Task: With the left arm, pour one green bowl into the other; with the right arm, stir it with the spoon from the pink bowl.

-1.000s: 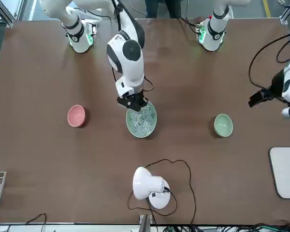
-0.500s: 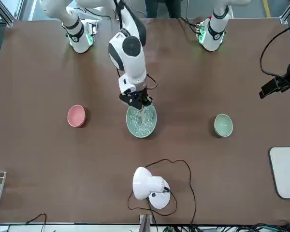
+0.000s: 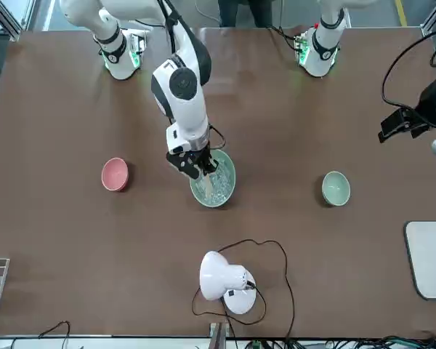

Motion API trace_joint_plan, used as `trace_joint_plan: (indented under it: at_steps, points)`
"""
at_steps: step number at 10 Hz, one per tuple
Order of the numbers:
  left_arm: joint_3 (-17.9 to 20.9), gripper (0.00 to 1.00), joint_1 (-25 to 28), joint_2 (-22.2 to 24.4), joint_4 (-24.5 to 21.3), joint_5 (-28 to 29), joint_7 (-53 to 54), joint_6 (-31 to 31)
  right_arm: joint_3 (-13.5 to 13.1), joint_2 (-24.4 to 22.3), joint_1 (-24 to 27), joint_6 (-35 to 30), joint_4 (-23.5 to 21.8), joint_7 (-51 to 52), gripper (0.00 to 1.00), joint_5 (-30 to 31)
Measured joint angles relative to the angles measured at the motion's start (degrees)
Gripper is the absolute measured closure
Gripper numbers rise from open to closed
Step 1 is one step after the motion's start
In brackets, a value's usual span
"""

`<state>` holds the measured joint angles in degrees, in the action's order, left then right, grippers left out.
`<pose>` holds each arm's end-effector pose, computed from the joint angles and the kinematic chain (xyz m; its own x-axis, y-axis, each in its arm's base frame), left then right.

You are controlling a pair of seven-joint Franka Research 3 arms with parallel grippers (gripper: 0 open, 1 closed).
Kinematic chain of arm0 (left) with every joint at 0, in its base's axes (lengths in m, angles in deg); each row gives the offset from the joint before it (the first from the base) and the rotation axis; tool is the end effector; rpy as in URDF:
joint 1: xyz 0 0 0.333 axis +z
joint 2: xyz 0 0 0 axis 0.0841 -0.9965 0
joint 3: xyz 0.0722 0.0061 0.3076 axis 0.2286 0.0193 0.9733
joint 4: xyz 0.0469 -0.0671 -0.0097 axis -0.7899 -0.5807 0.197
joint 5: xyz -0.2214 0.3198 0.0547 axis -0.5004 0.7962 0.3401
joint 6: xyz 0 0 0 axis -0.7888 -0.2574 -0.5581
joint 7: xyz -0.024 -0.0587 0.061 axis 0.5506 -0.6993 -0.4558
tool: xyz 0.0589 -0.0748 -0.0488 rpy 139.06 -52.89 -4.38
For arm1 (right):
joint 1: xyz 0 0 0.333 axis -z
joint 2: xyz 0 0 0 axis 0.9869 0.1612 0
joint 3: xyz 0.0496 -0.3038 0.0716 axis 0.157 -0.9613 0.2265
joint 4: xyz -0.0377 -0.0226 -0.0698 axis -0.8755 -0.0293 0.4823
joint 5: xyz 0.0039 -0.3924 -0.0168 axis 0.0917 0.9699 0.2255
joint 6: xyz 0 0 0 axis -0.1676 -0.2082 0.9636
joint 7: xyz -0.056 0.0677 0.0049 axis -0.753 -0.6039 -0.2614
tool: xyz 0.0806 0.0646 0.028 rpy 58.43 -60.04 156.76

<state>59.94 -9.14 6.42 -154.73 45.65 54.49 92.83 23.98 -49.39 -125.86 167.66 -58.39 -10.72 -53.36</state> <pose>0.5788 -0.0423 0.6439 0.9924 0.1188 -0.0307 0.1200 -0.9918 0.0431 0.5346 0.4545 0.3887 0.8467 -0.5284 0.0631 -0.5195 -0.8464 -0.1169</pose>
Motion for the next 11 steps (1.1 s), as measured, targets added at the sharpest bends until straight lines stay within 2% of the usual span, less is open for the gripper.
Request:
trace_joint_plan:
  at_steps: [4,6,9,11]
  points:
    - [0.1,0.00,0.4,-0.5,0.1,2.5,0.5,0.1,0.5,0.1,-0.5,-6.3,0.2,0.9,0.95,0.4]
    - [-0.7,0.00,-0.3,-0.5,0.2,3.5,0.5,0.5,0.6,0.0,-0.6,-6.5,0.7,0.9,0.95,0.3]
    - [-1.2,0.00,-1.3,-0.5,0.3,5.5,0.2,0.7,0.4,-1.5,-0.3,-6.7,4.8,0.8,0.95,-2.4]
    - [-1.1,0.00,-0.9,-0.5,0.3,5.5,0.3,1.5,0.3,-4.1,0.7,-8.4,5.5,1.0,0.95,-3.6]
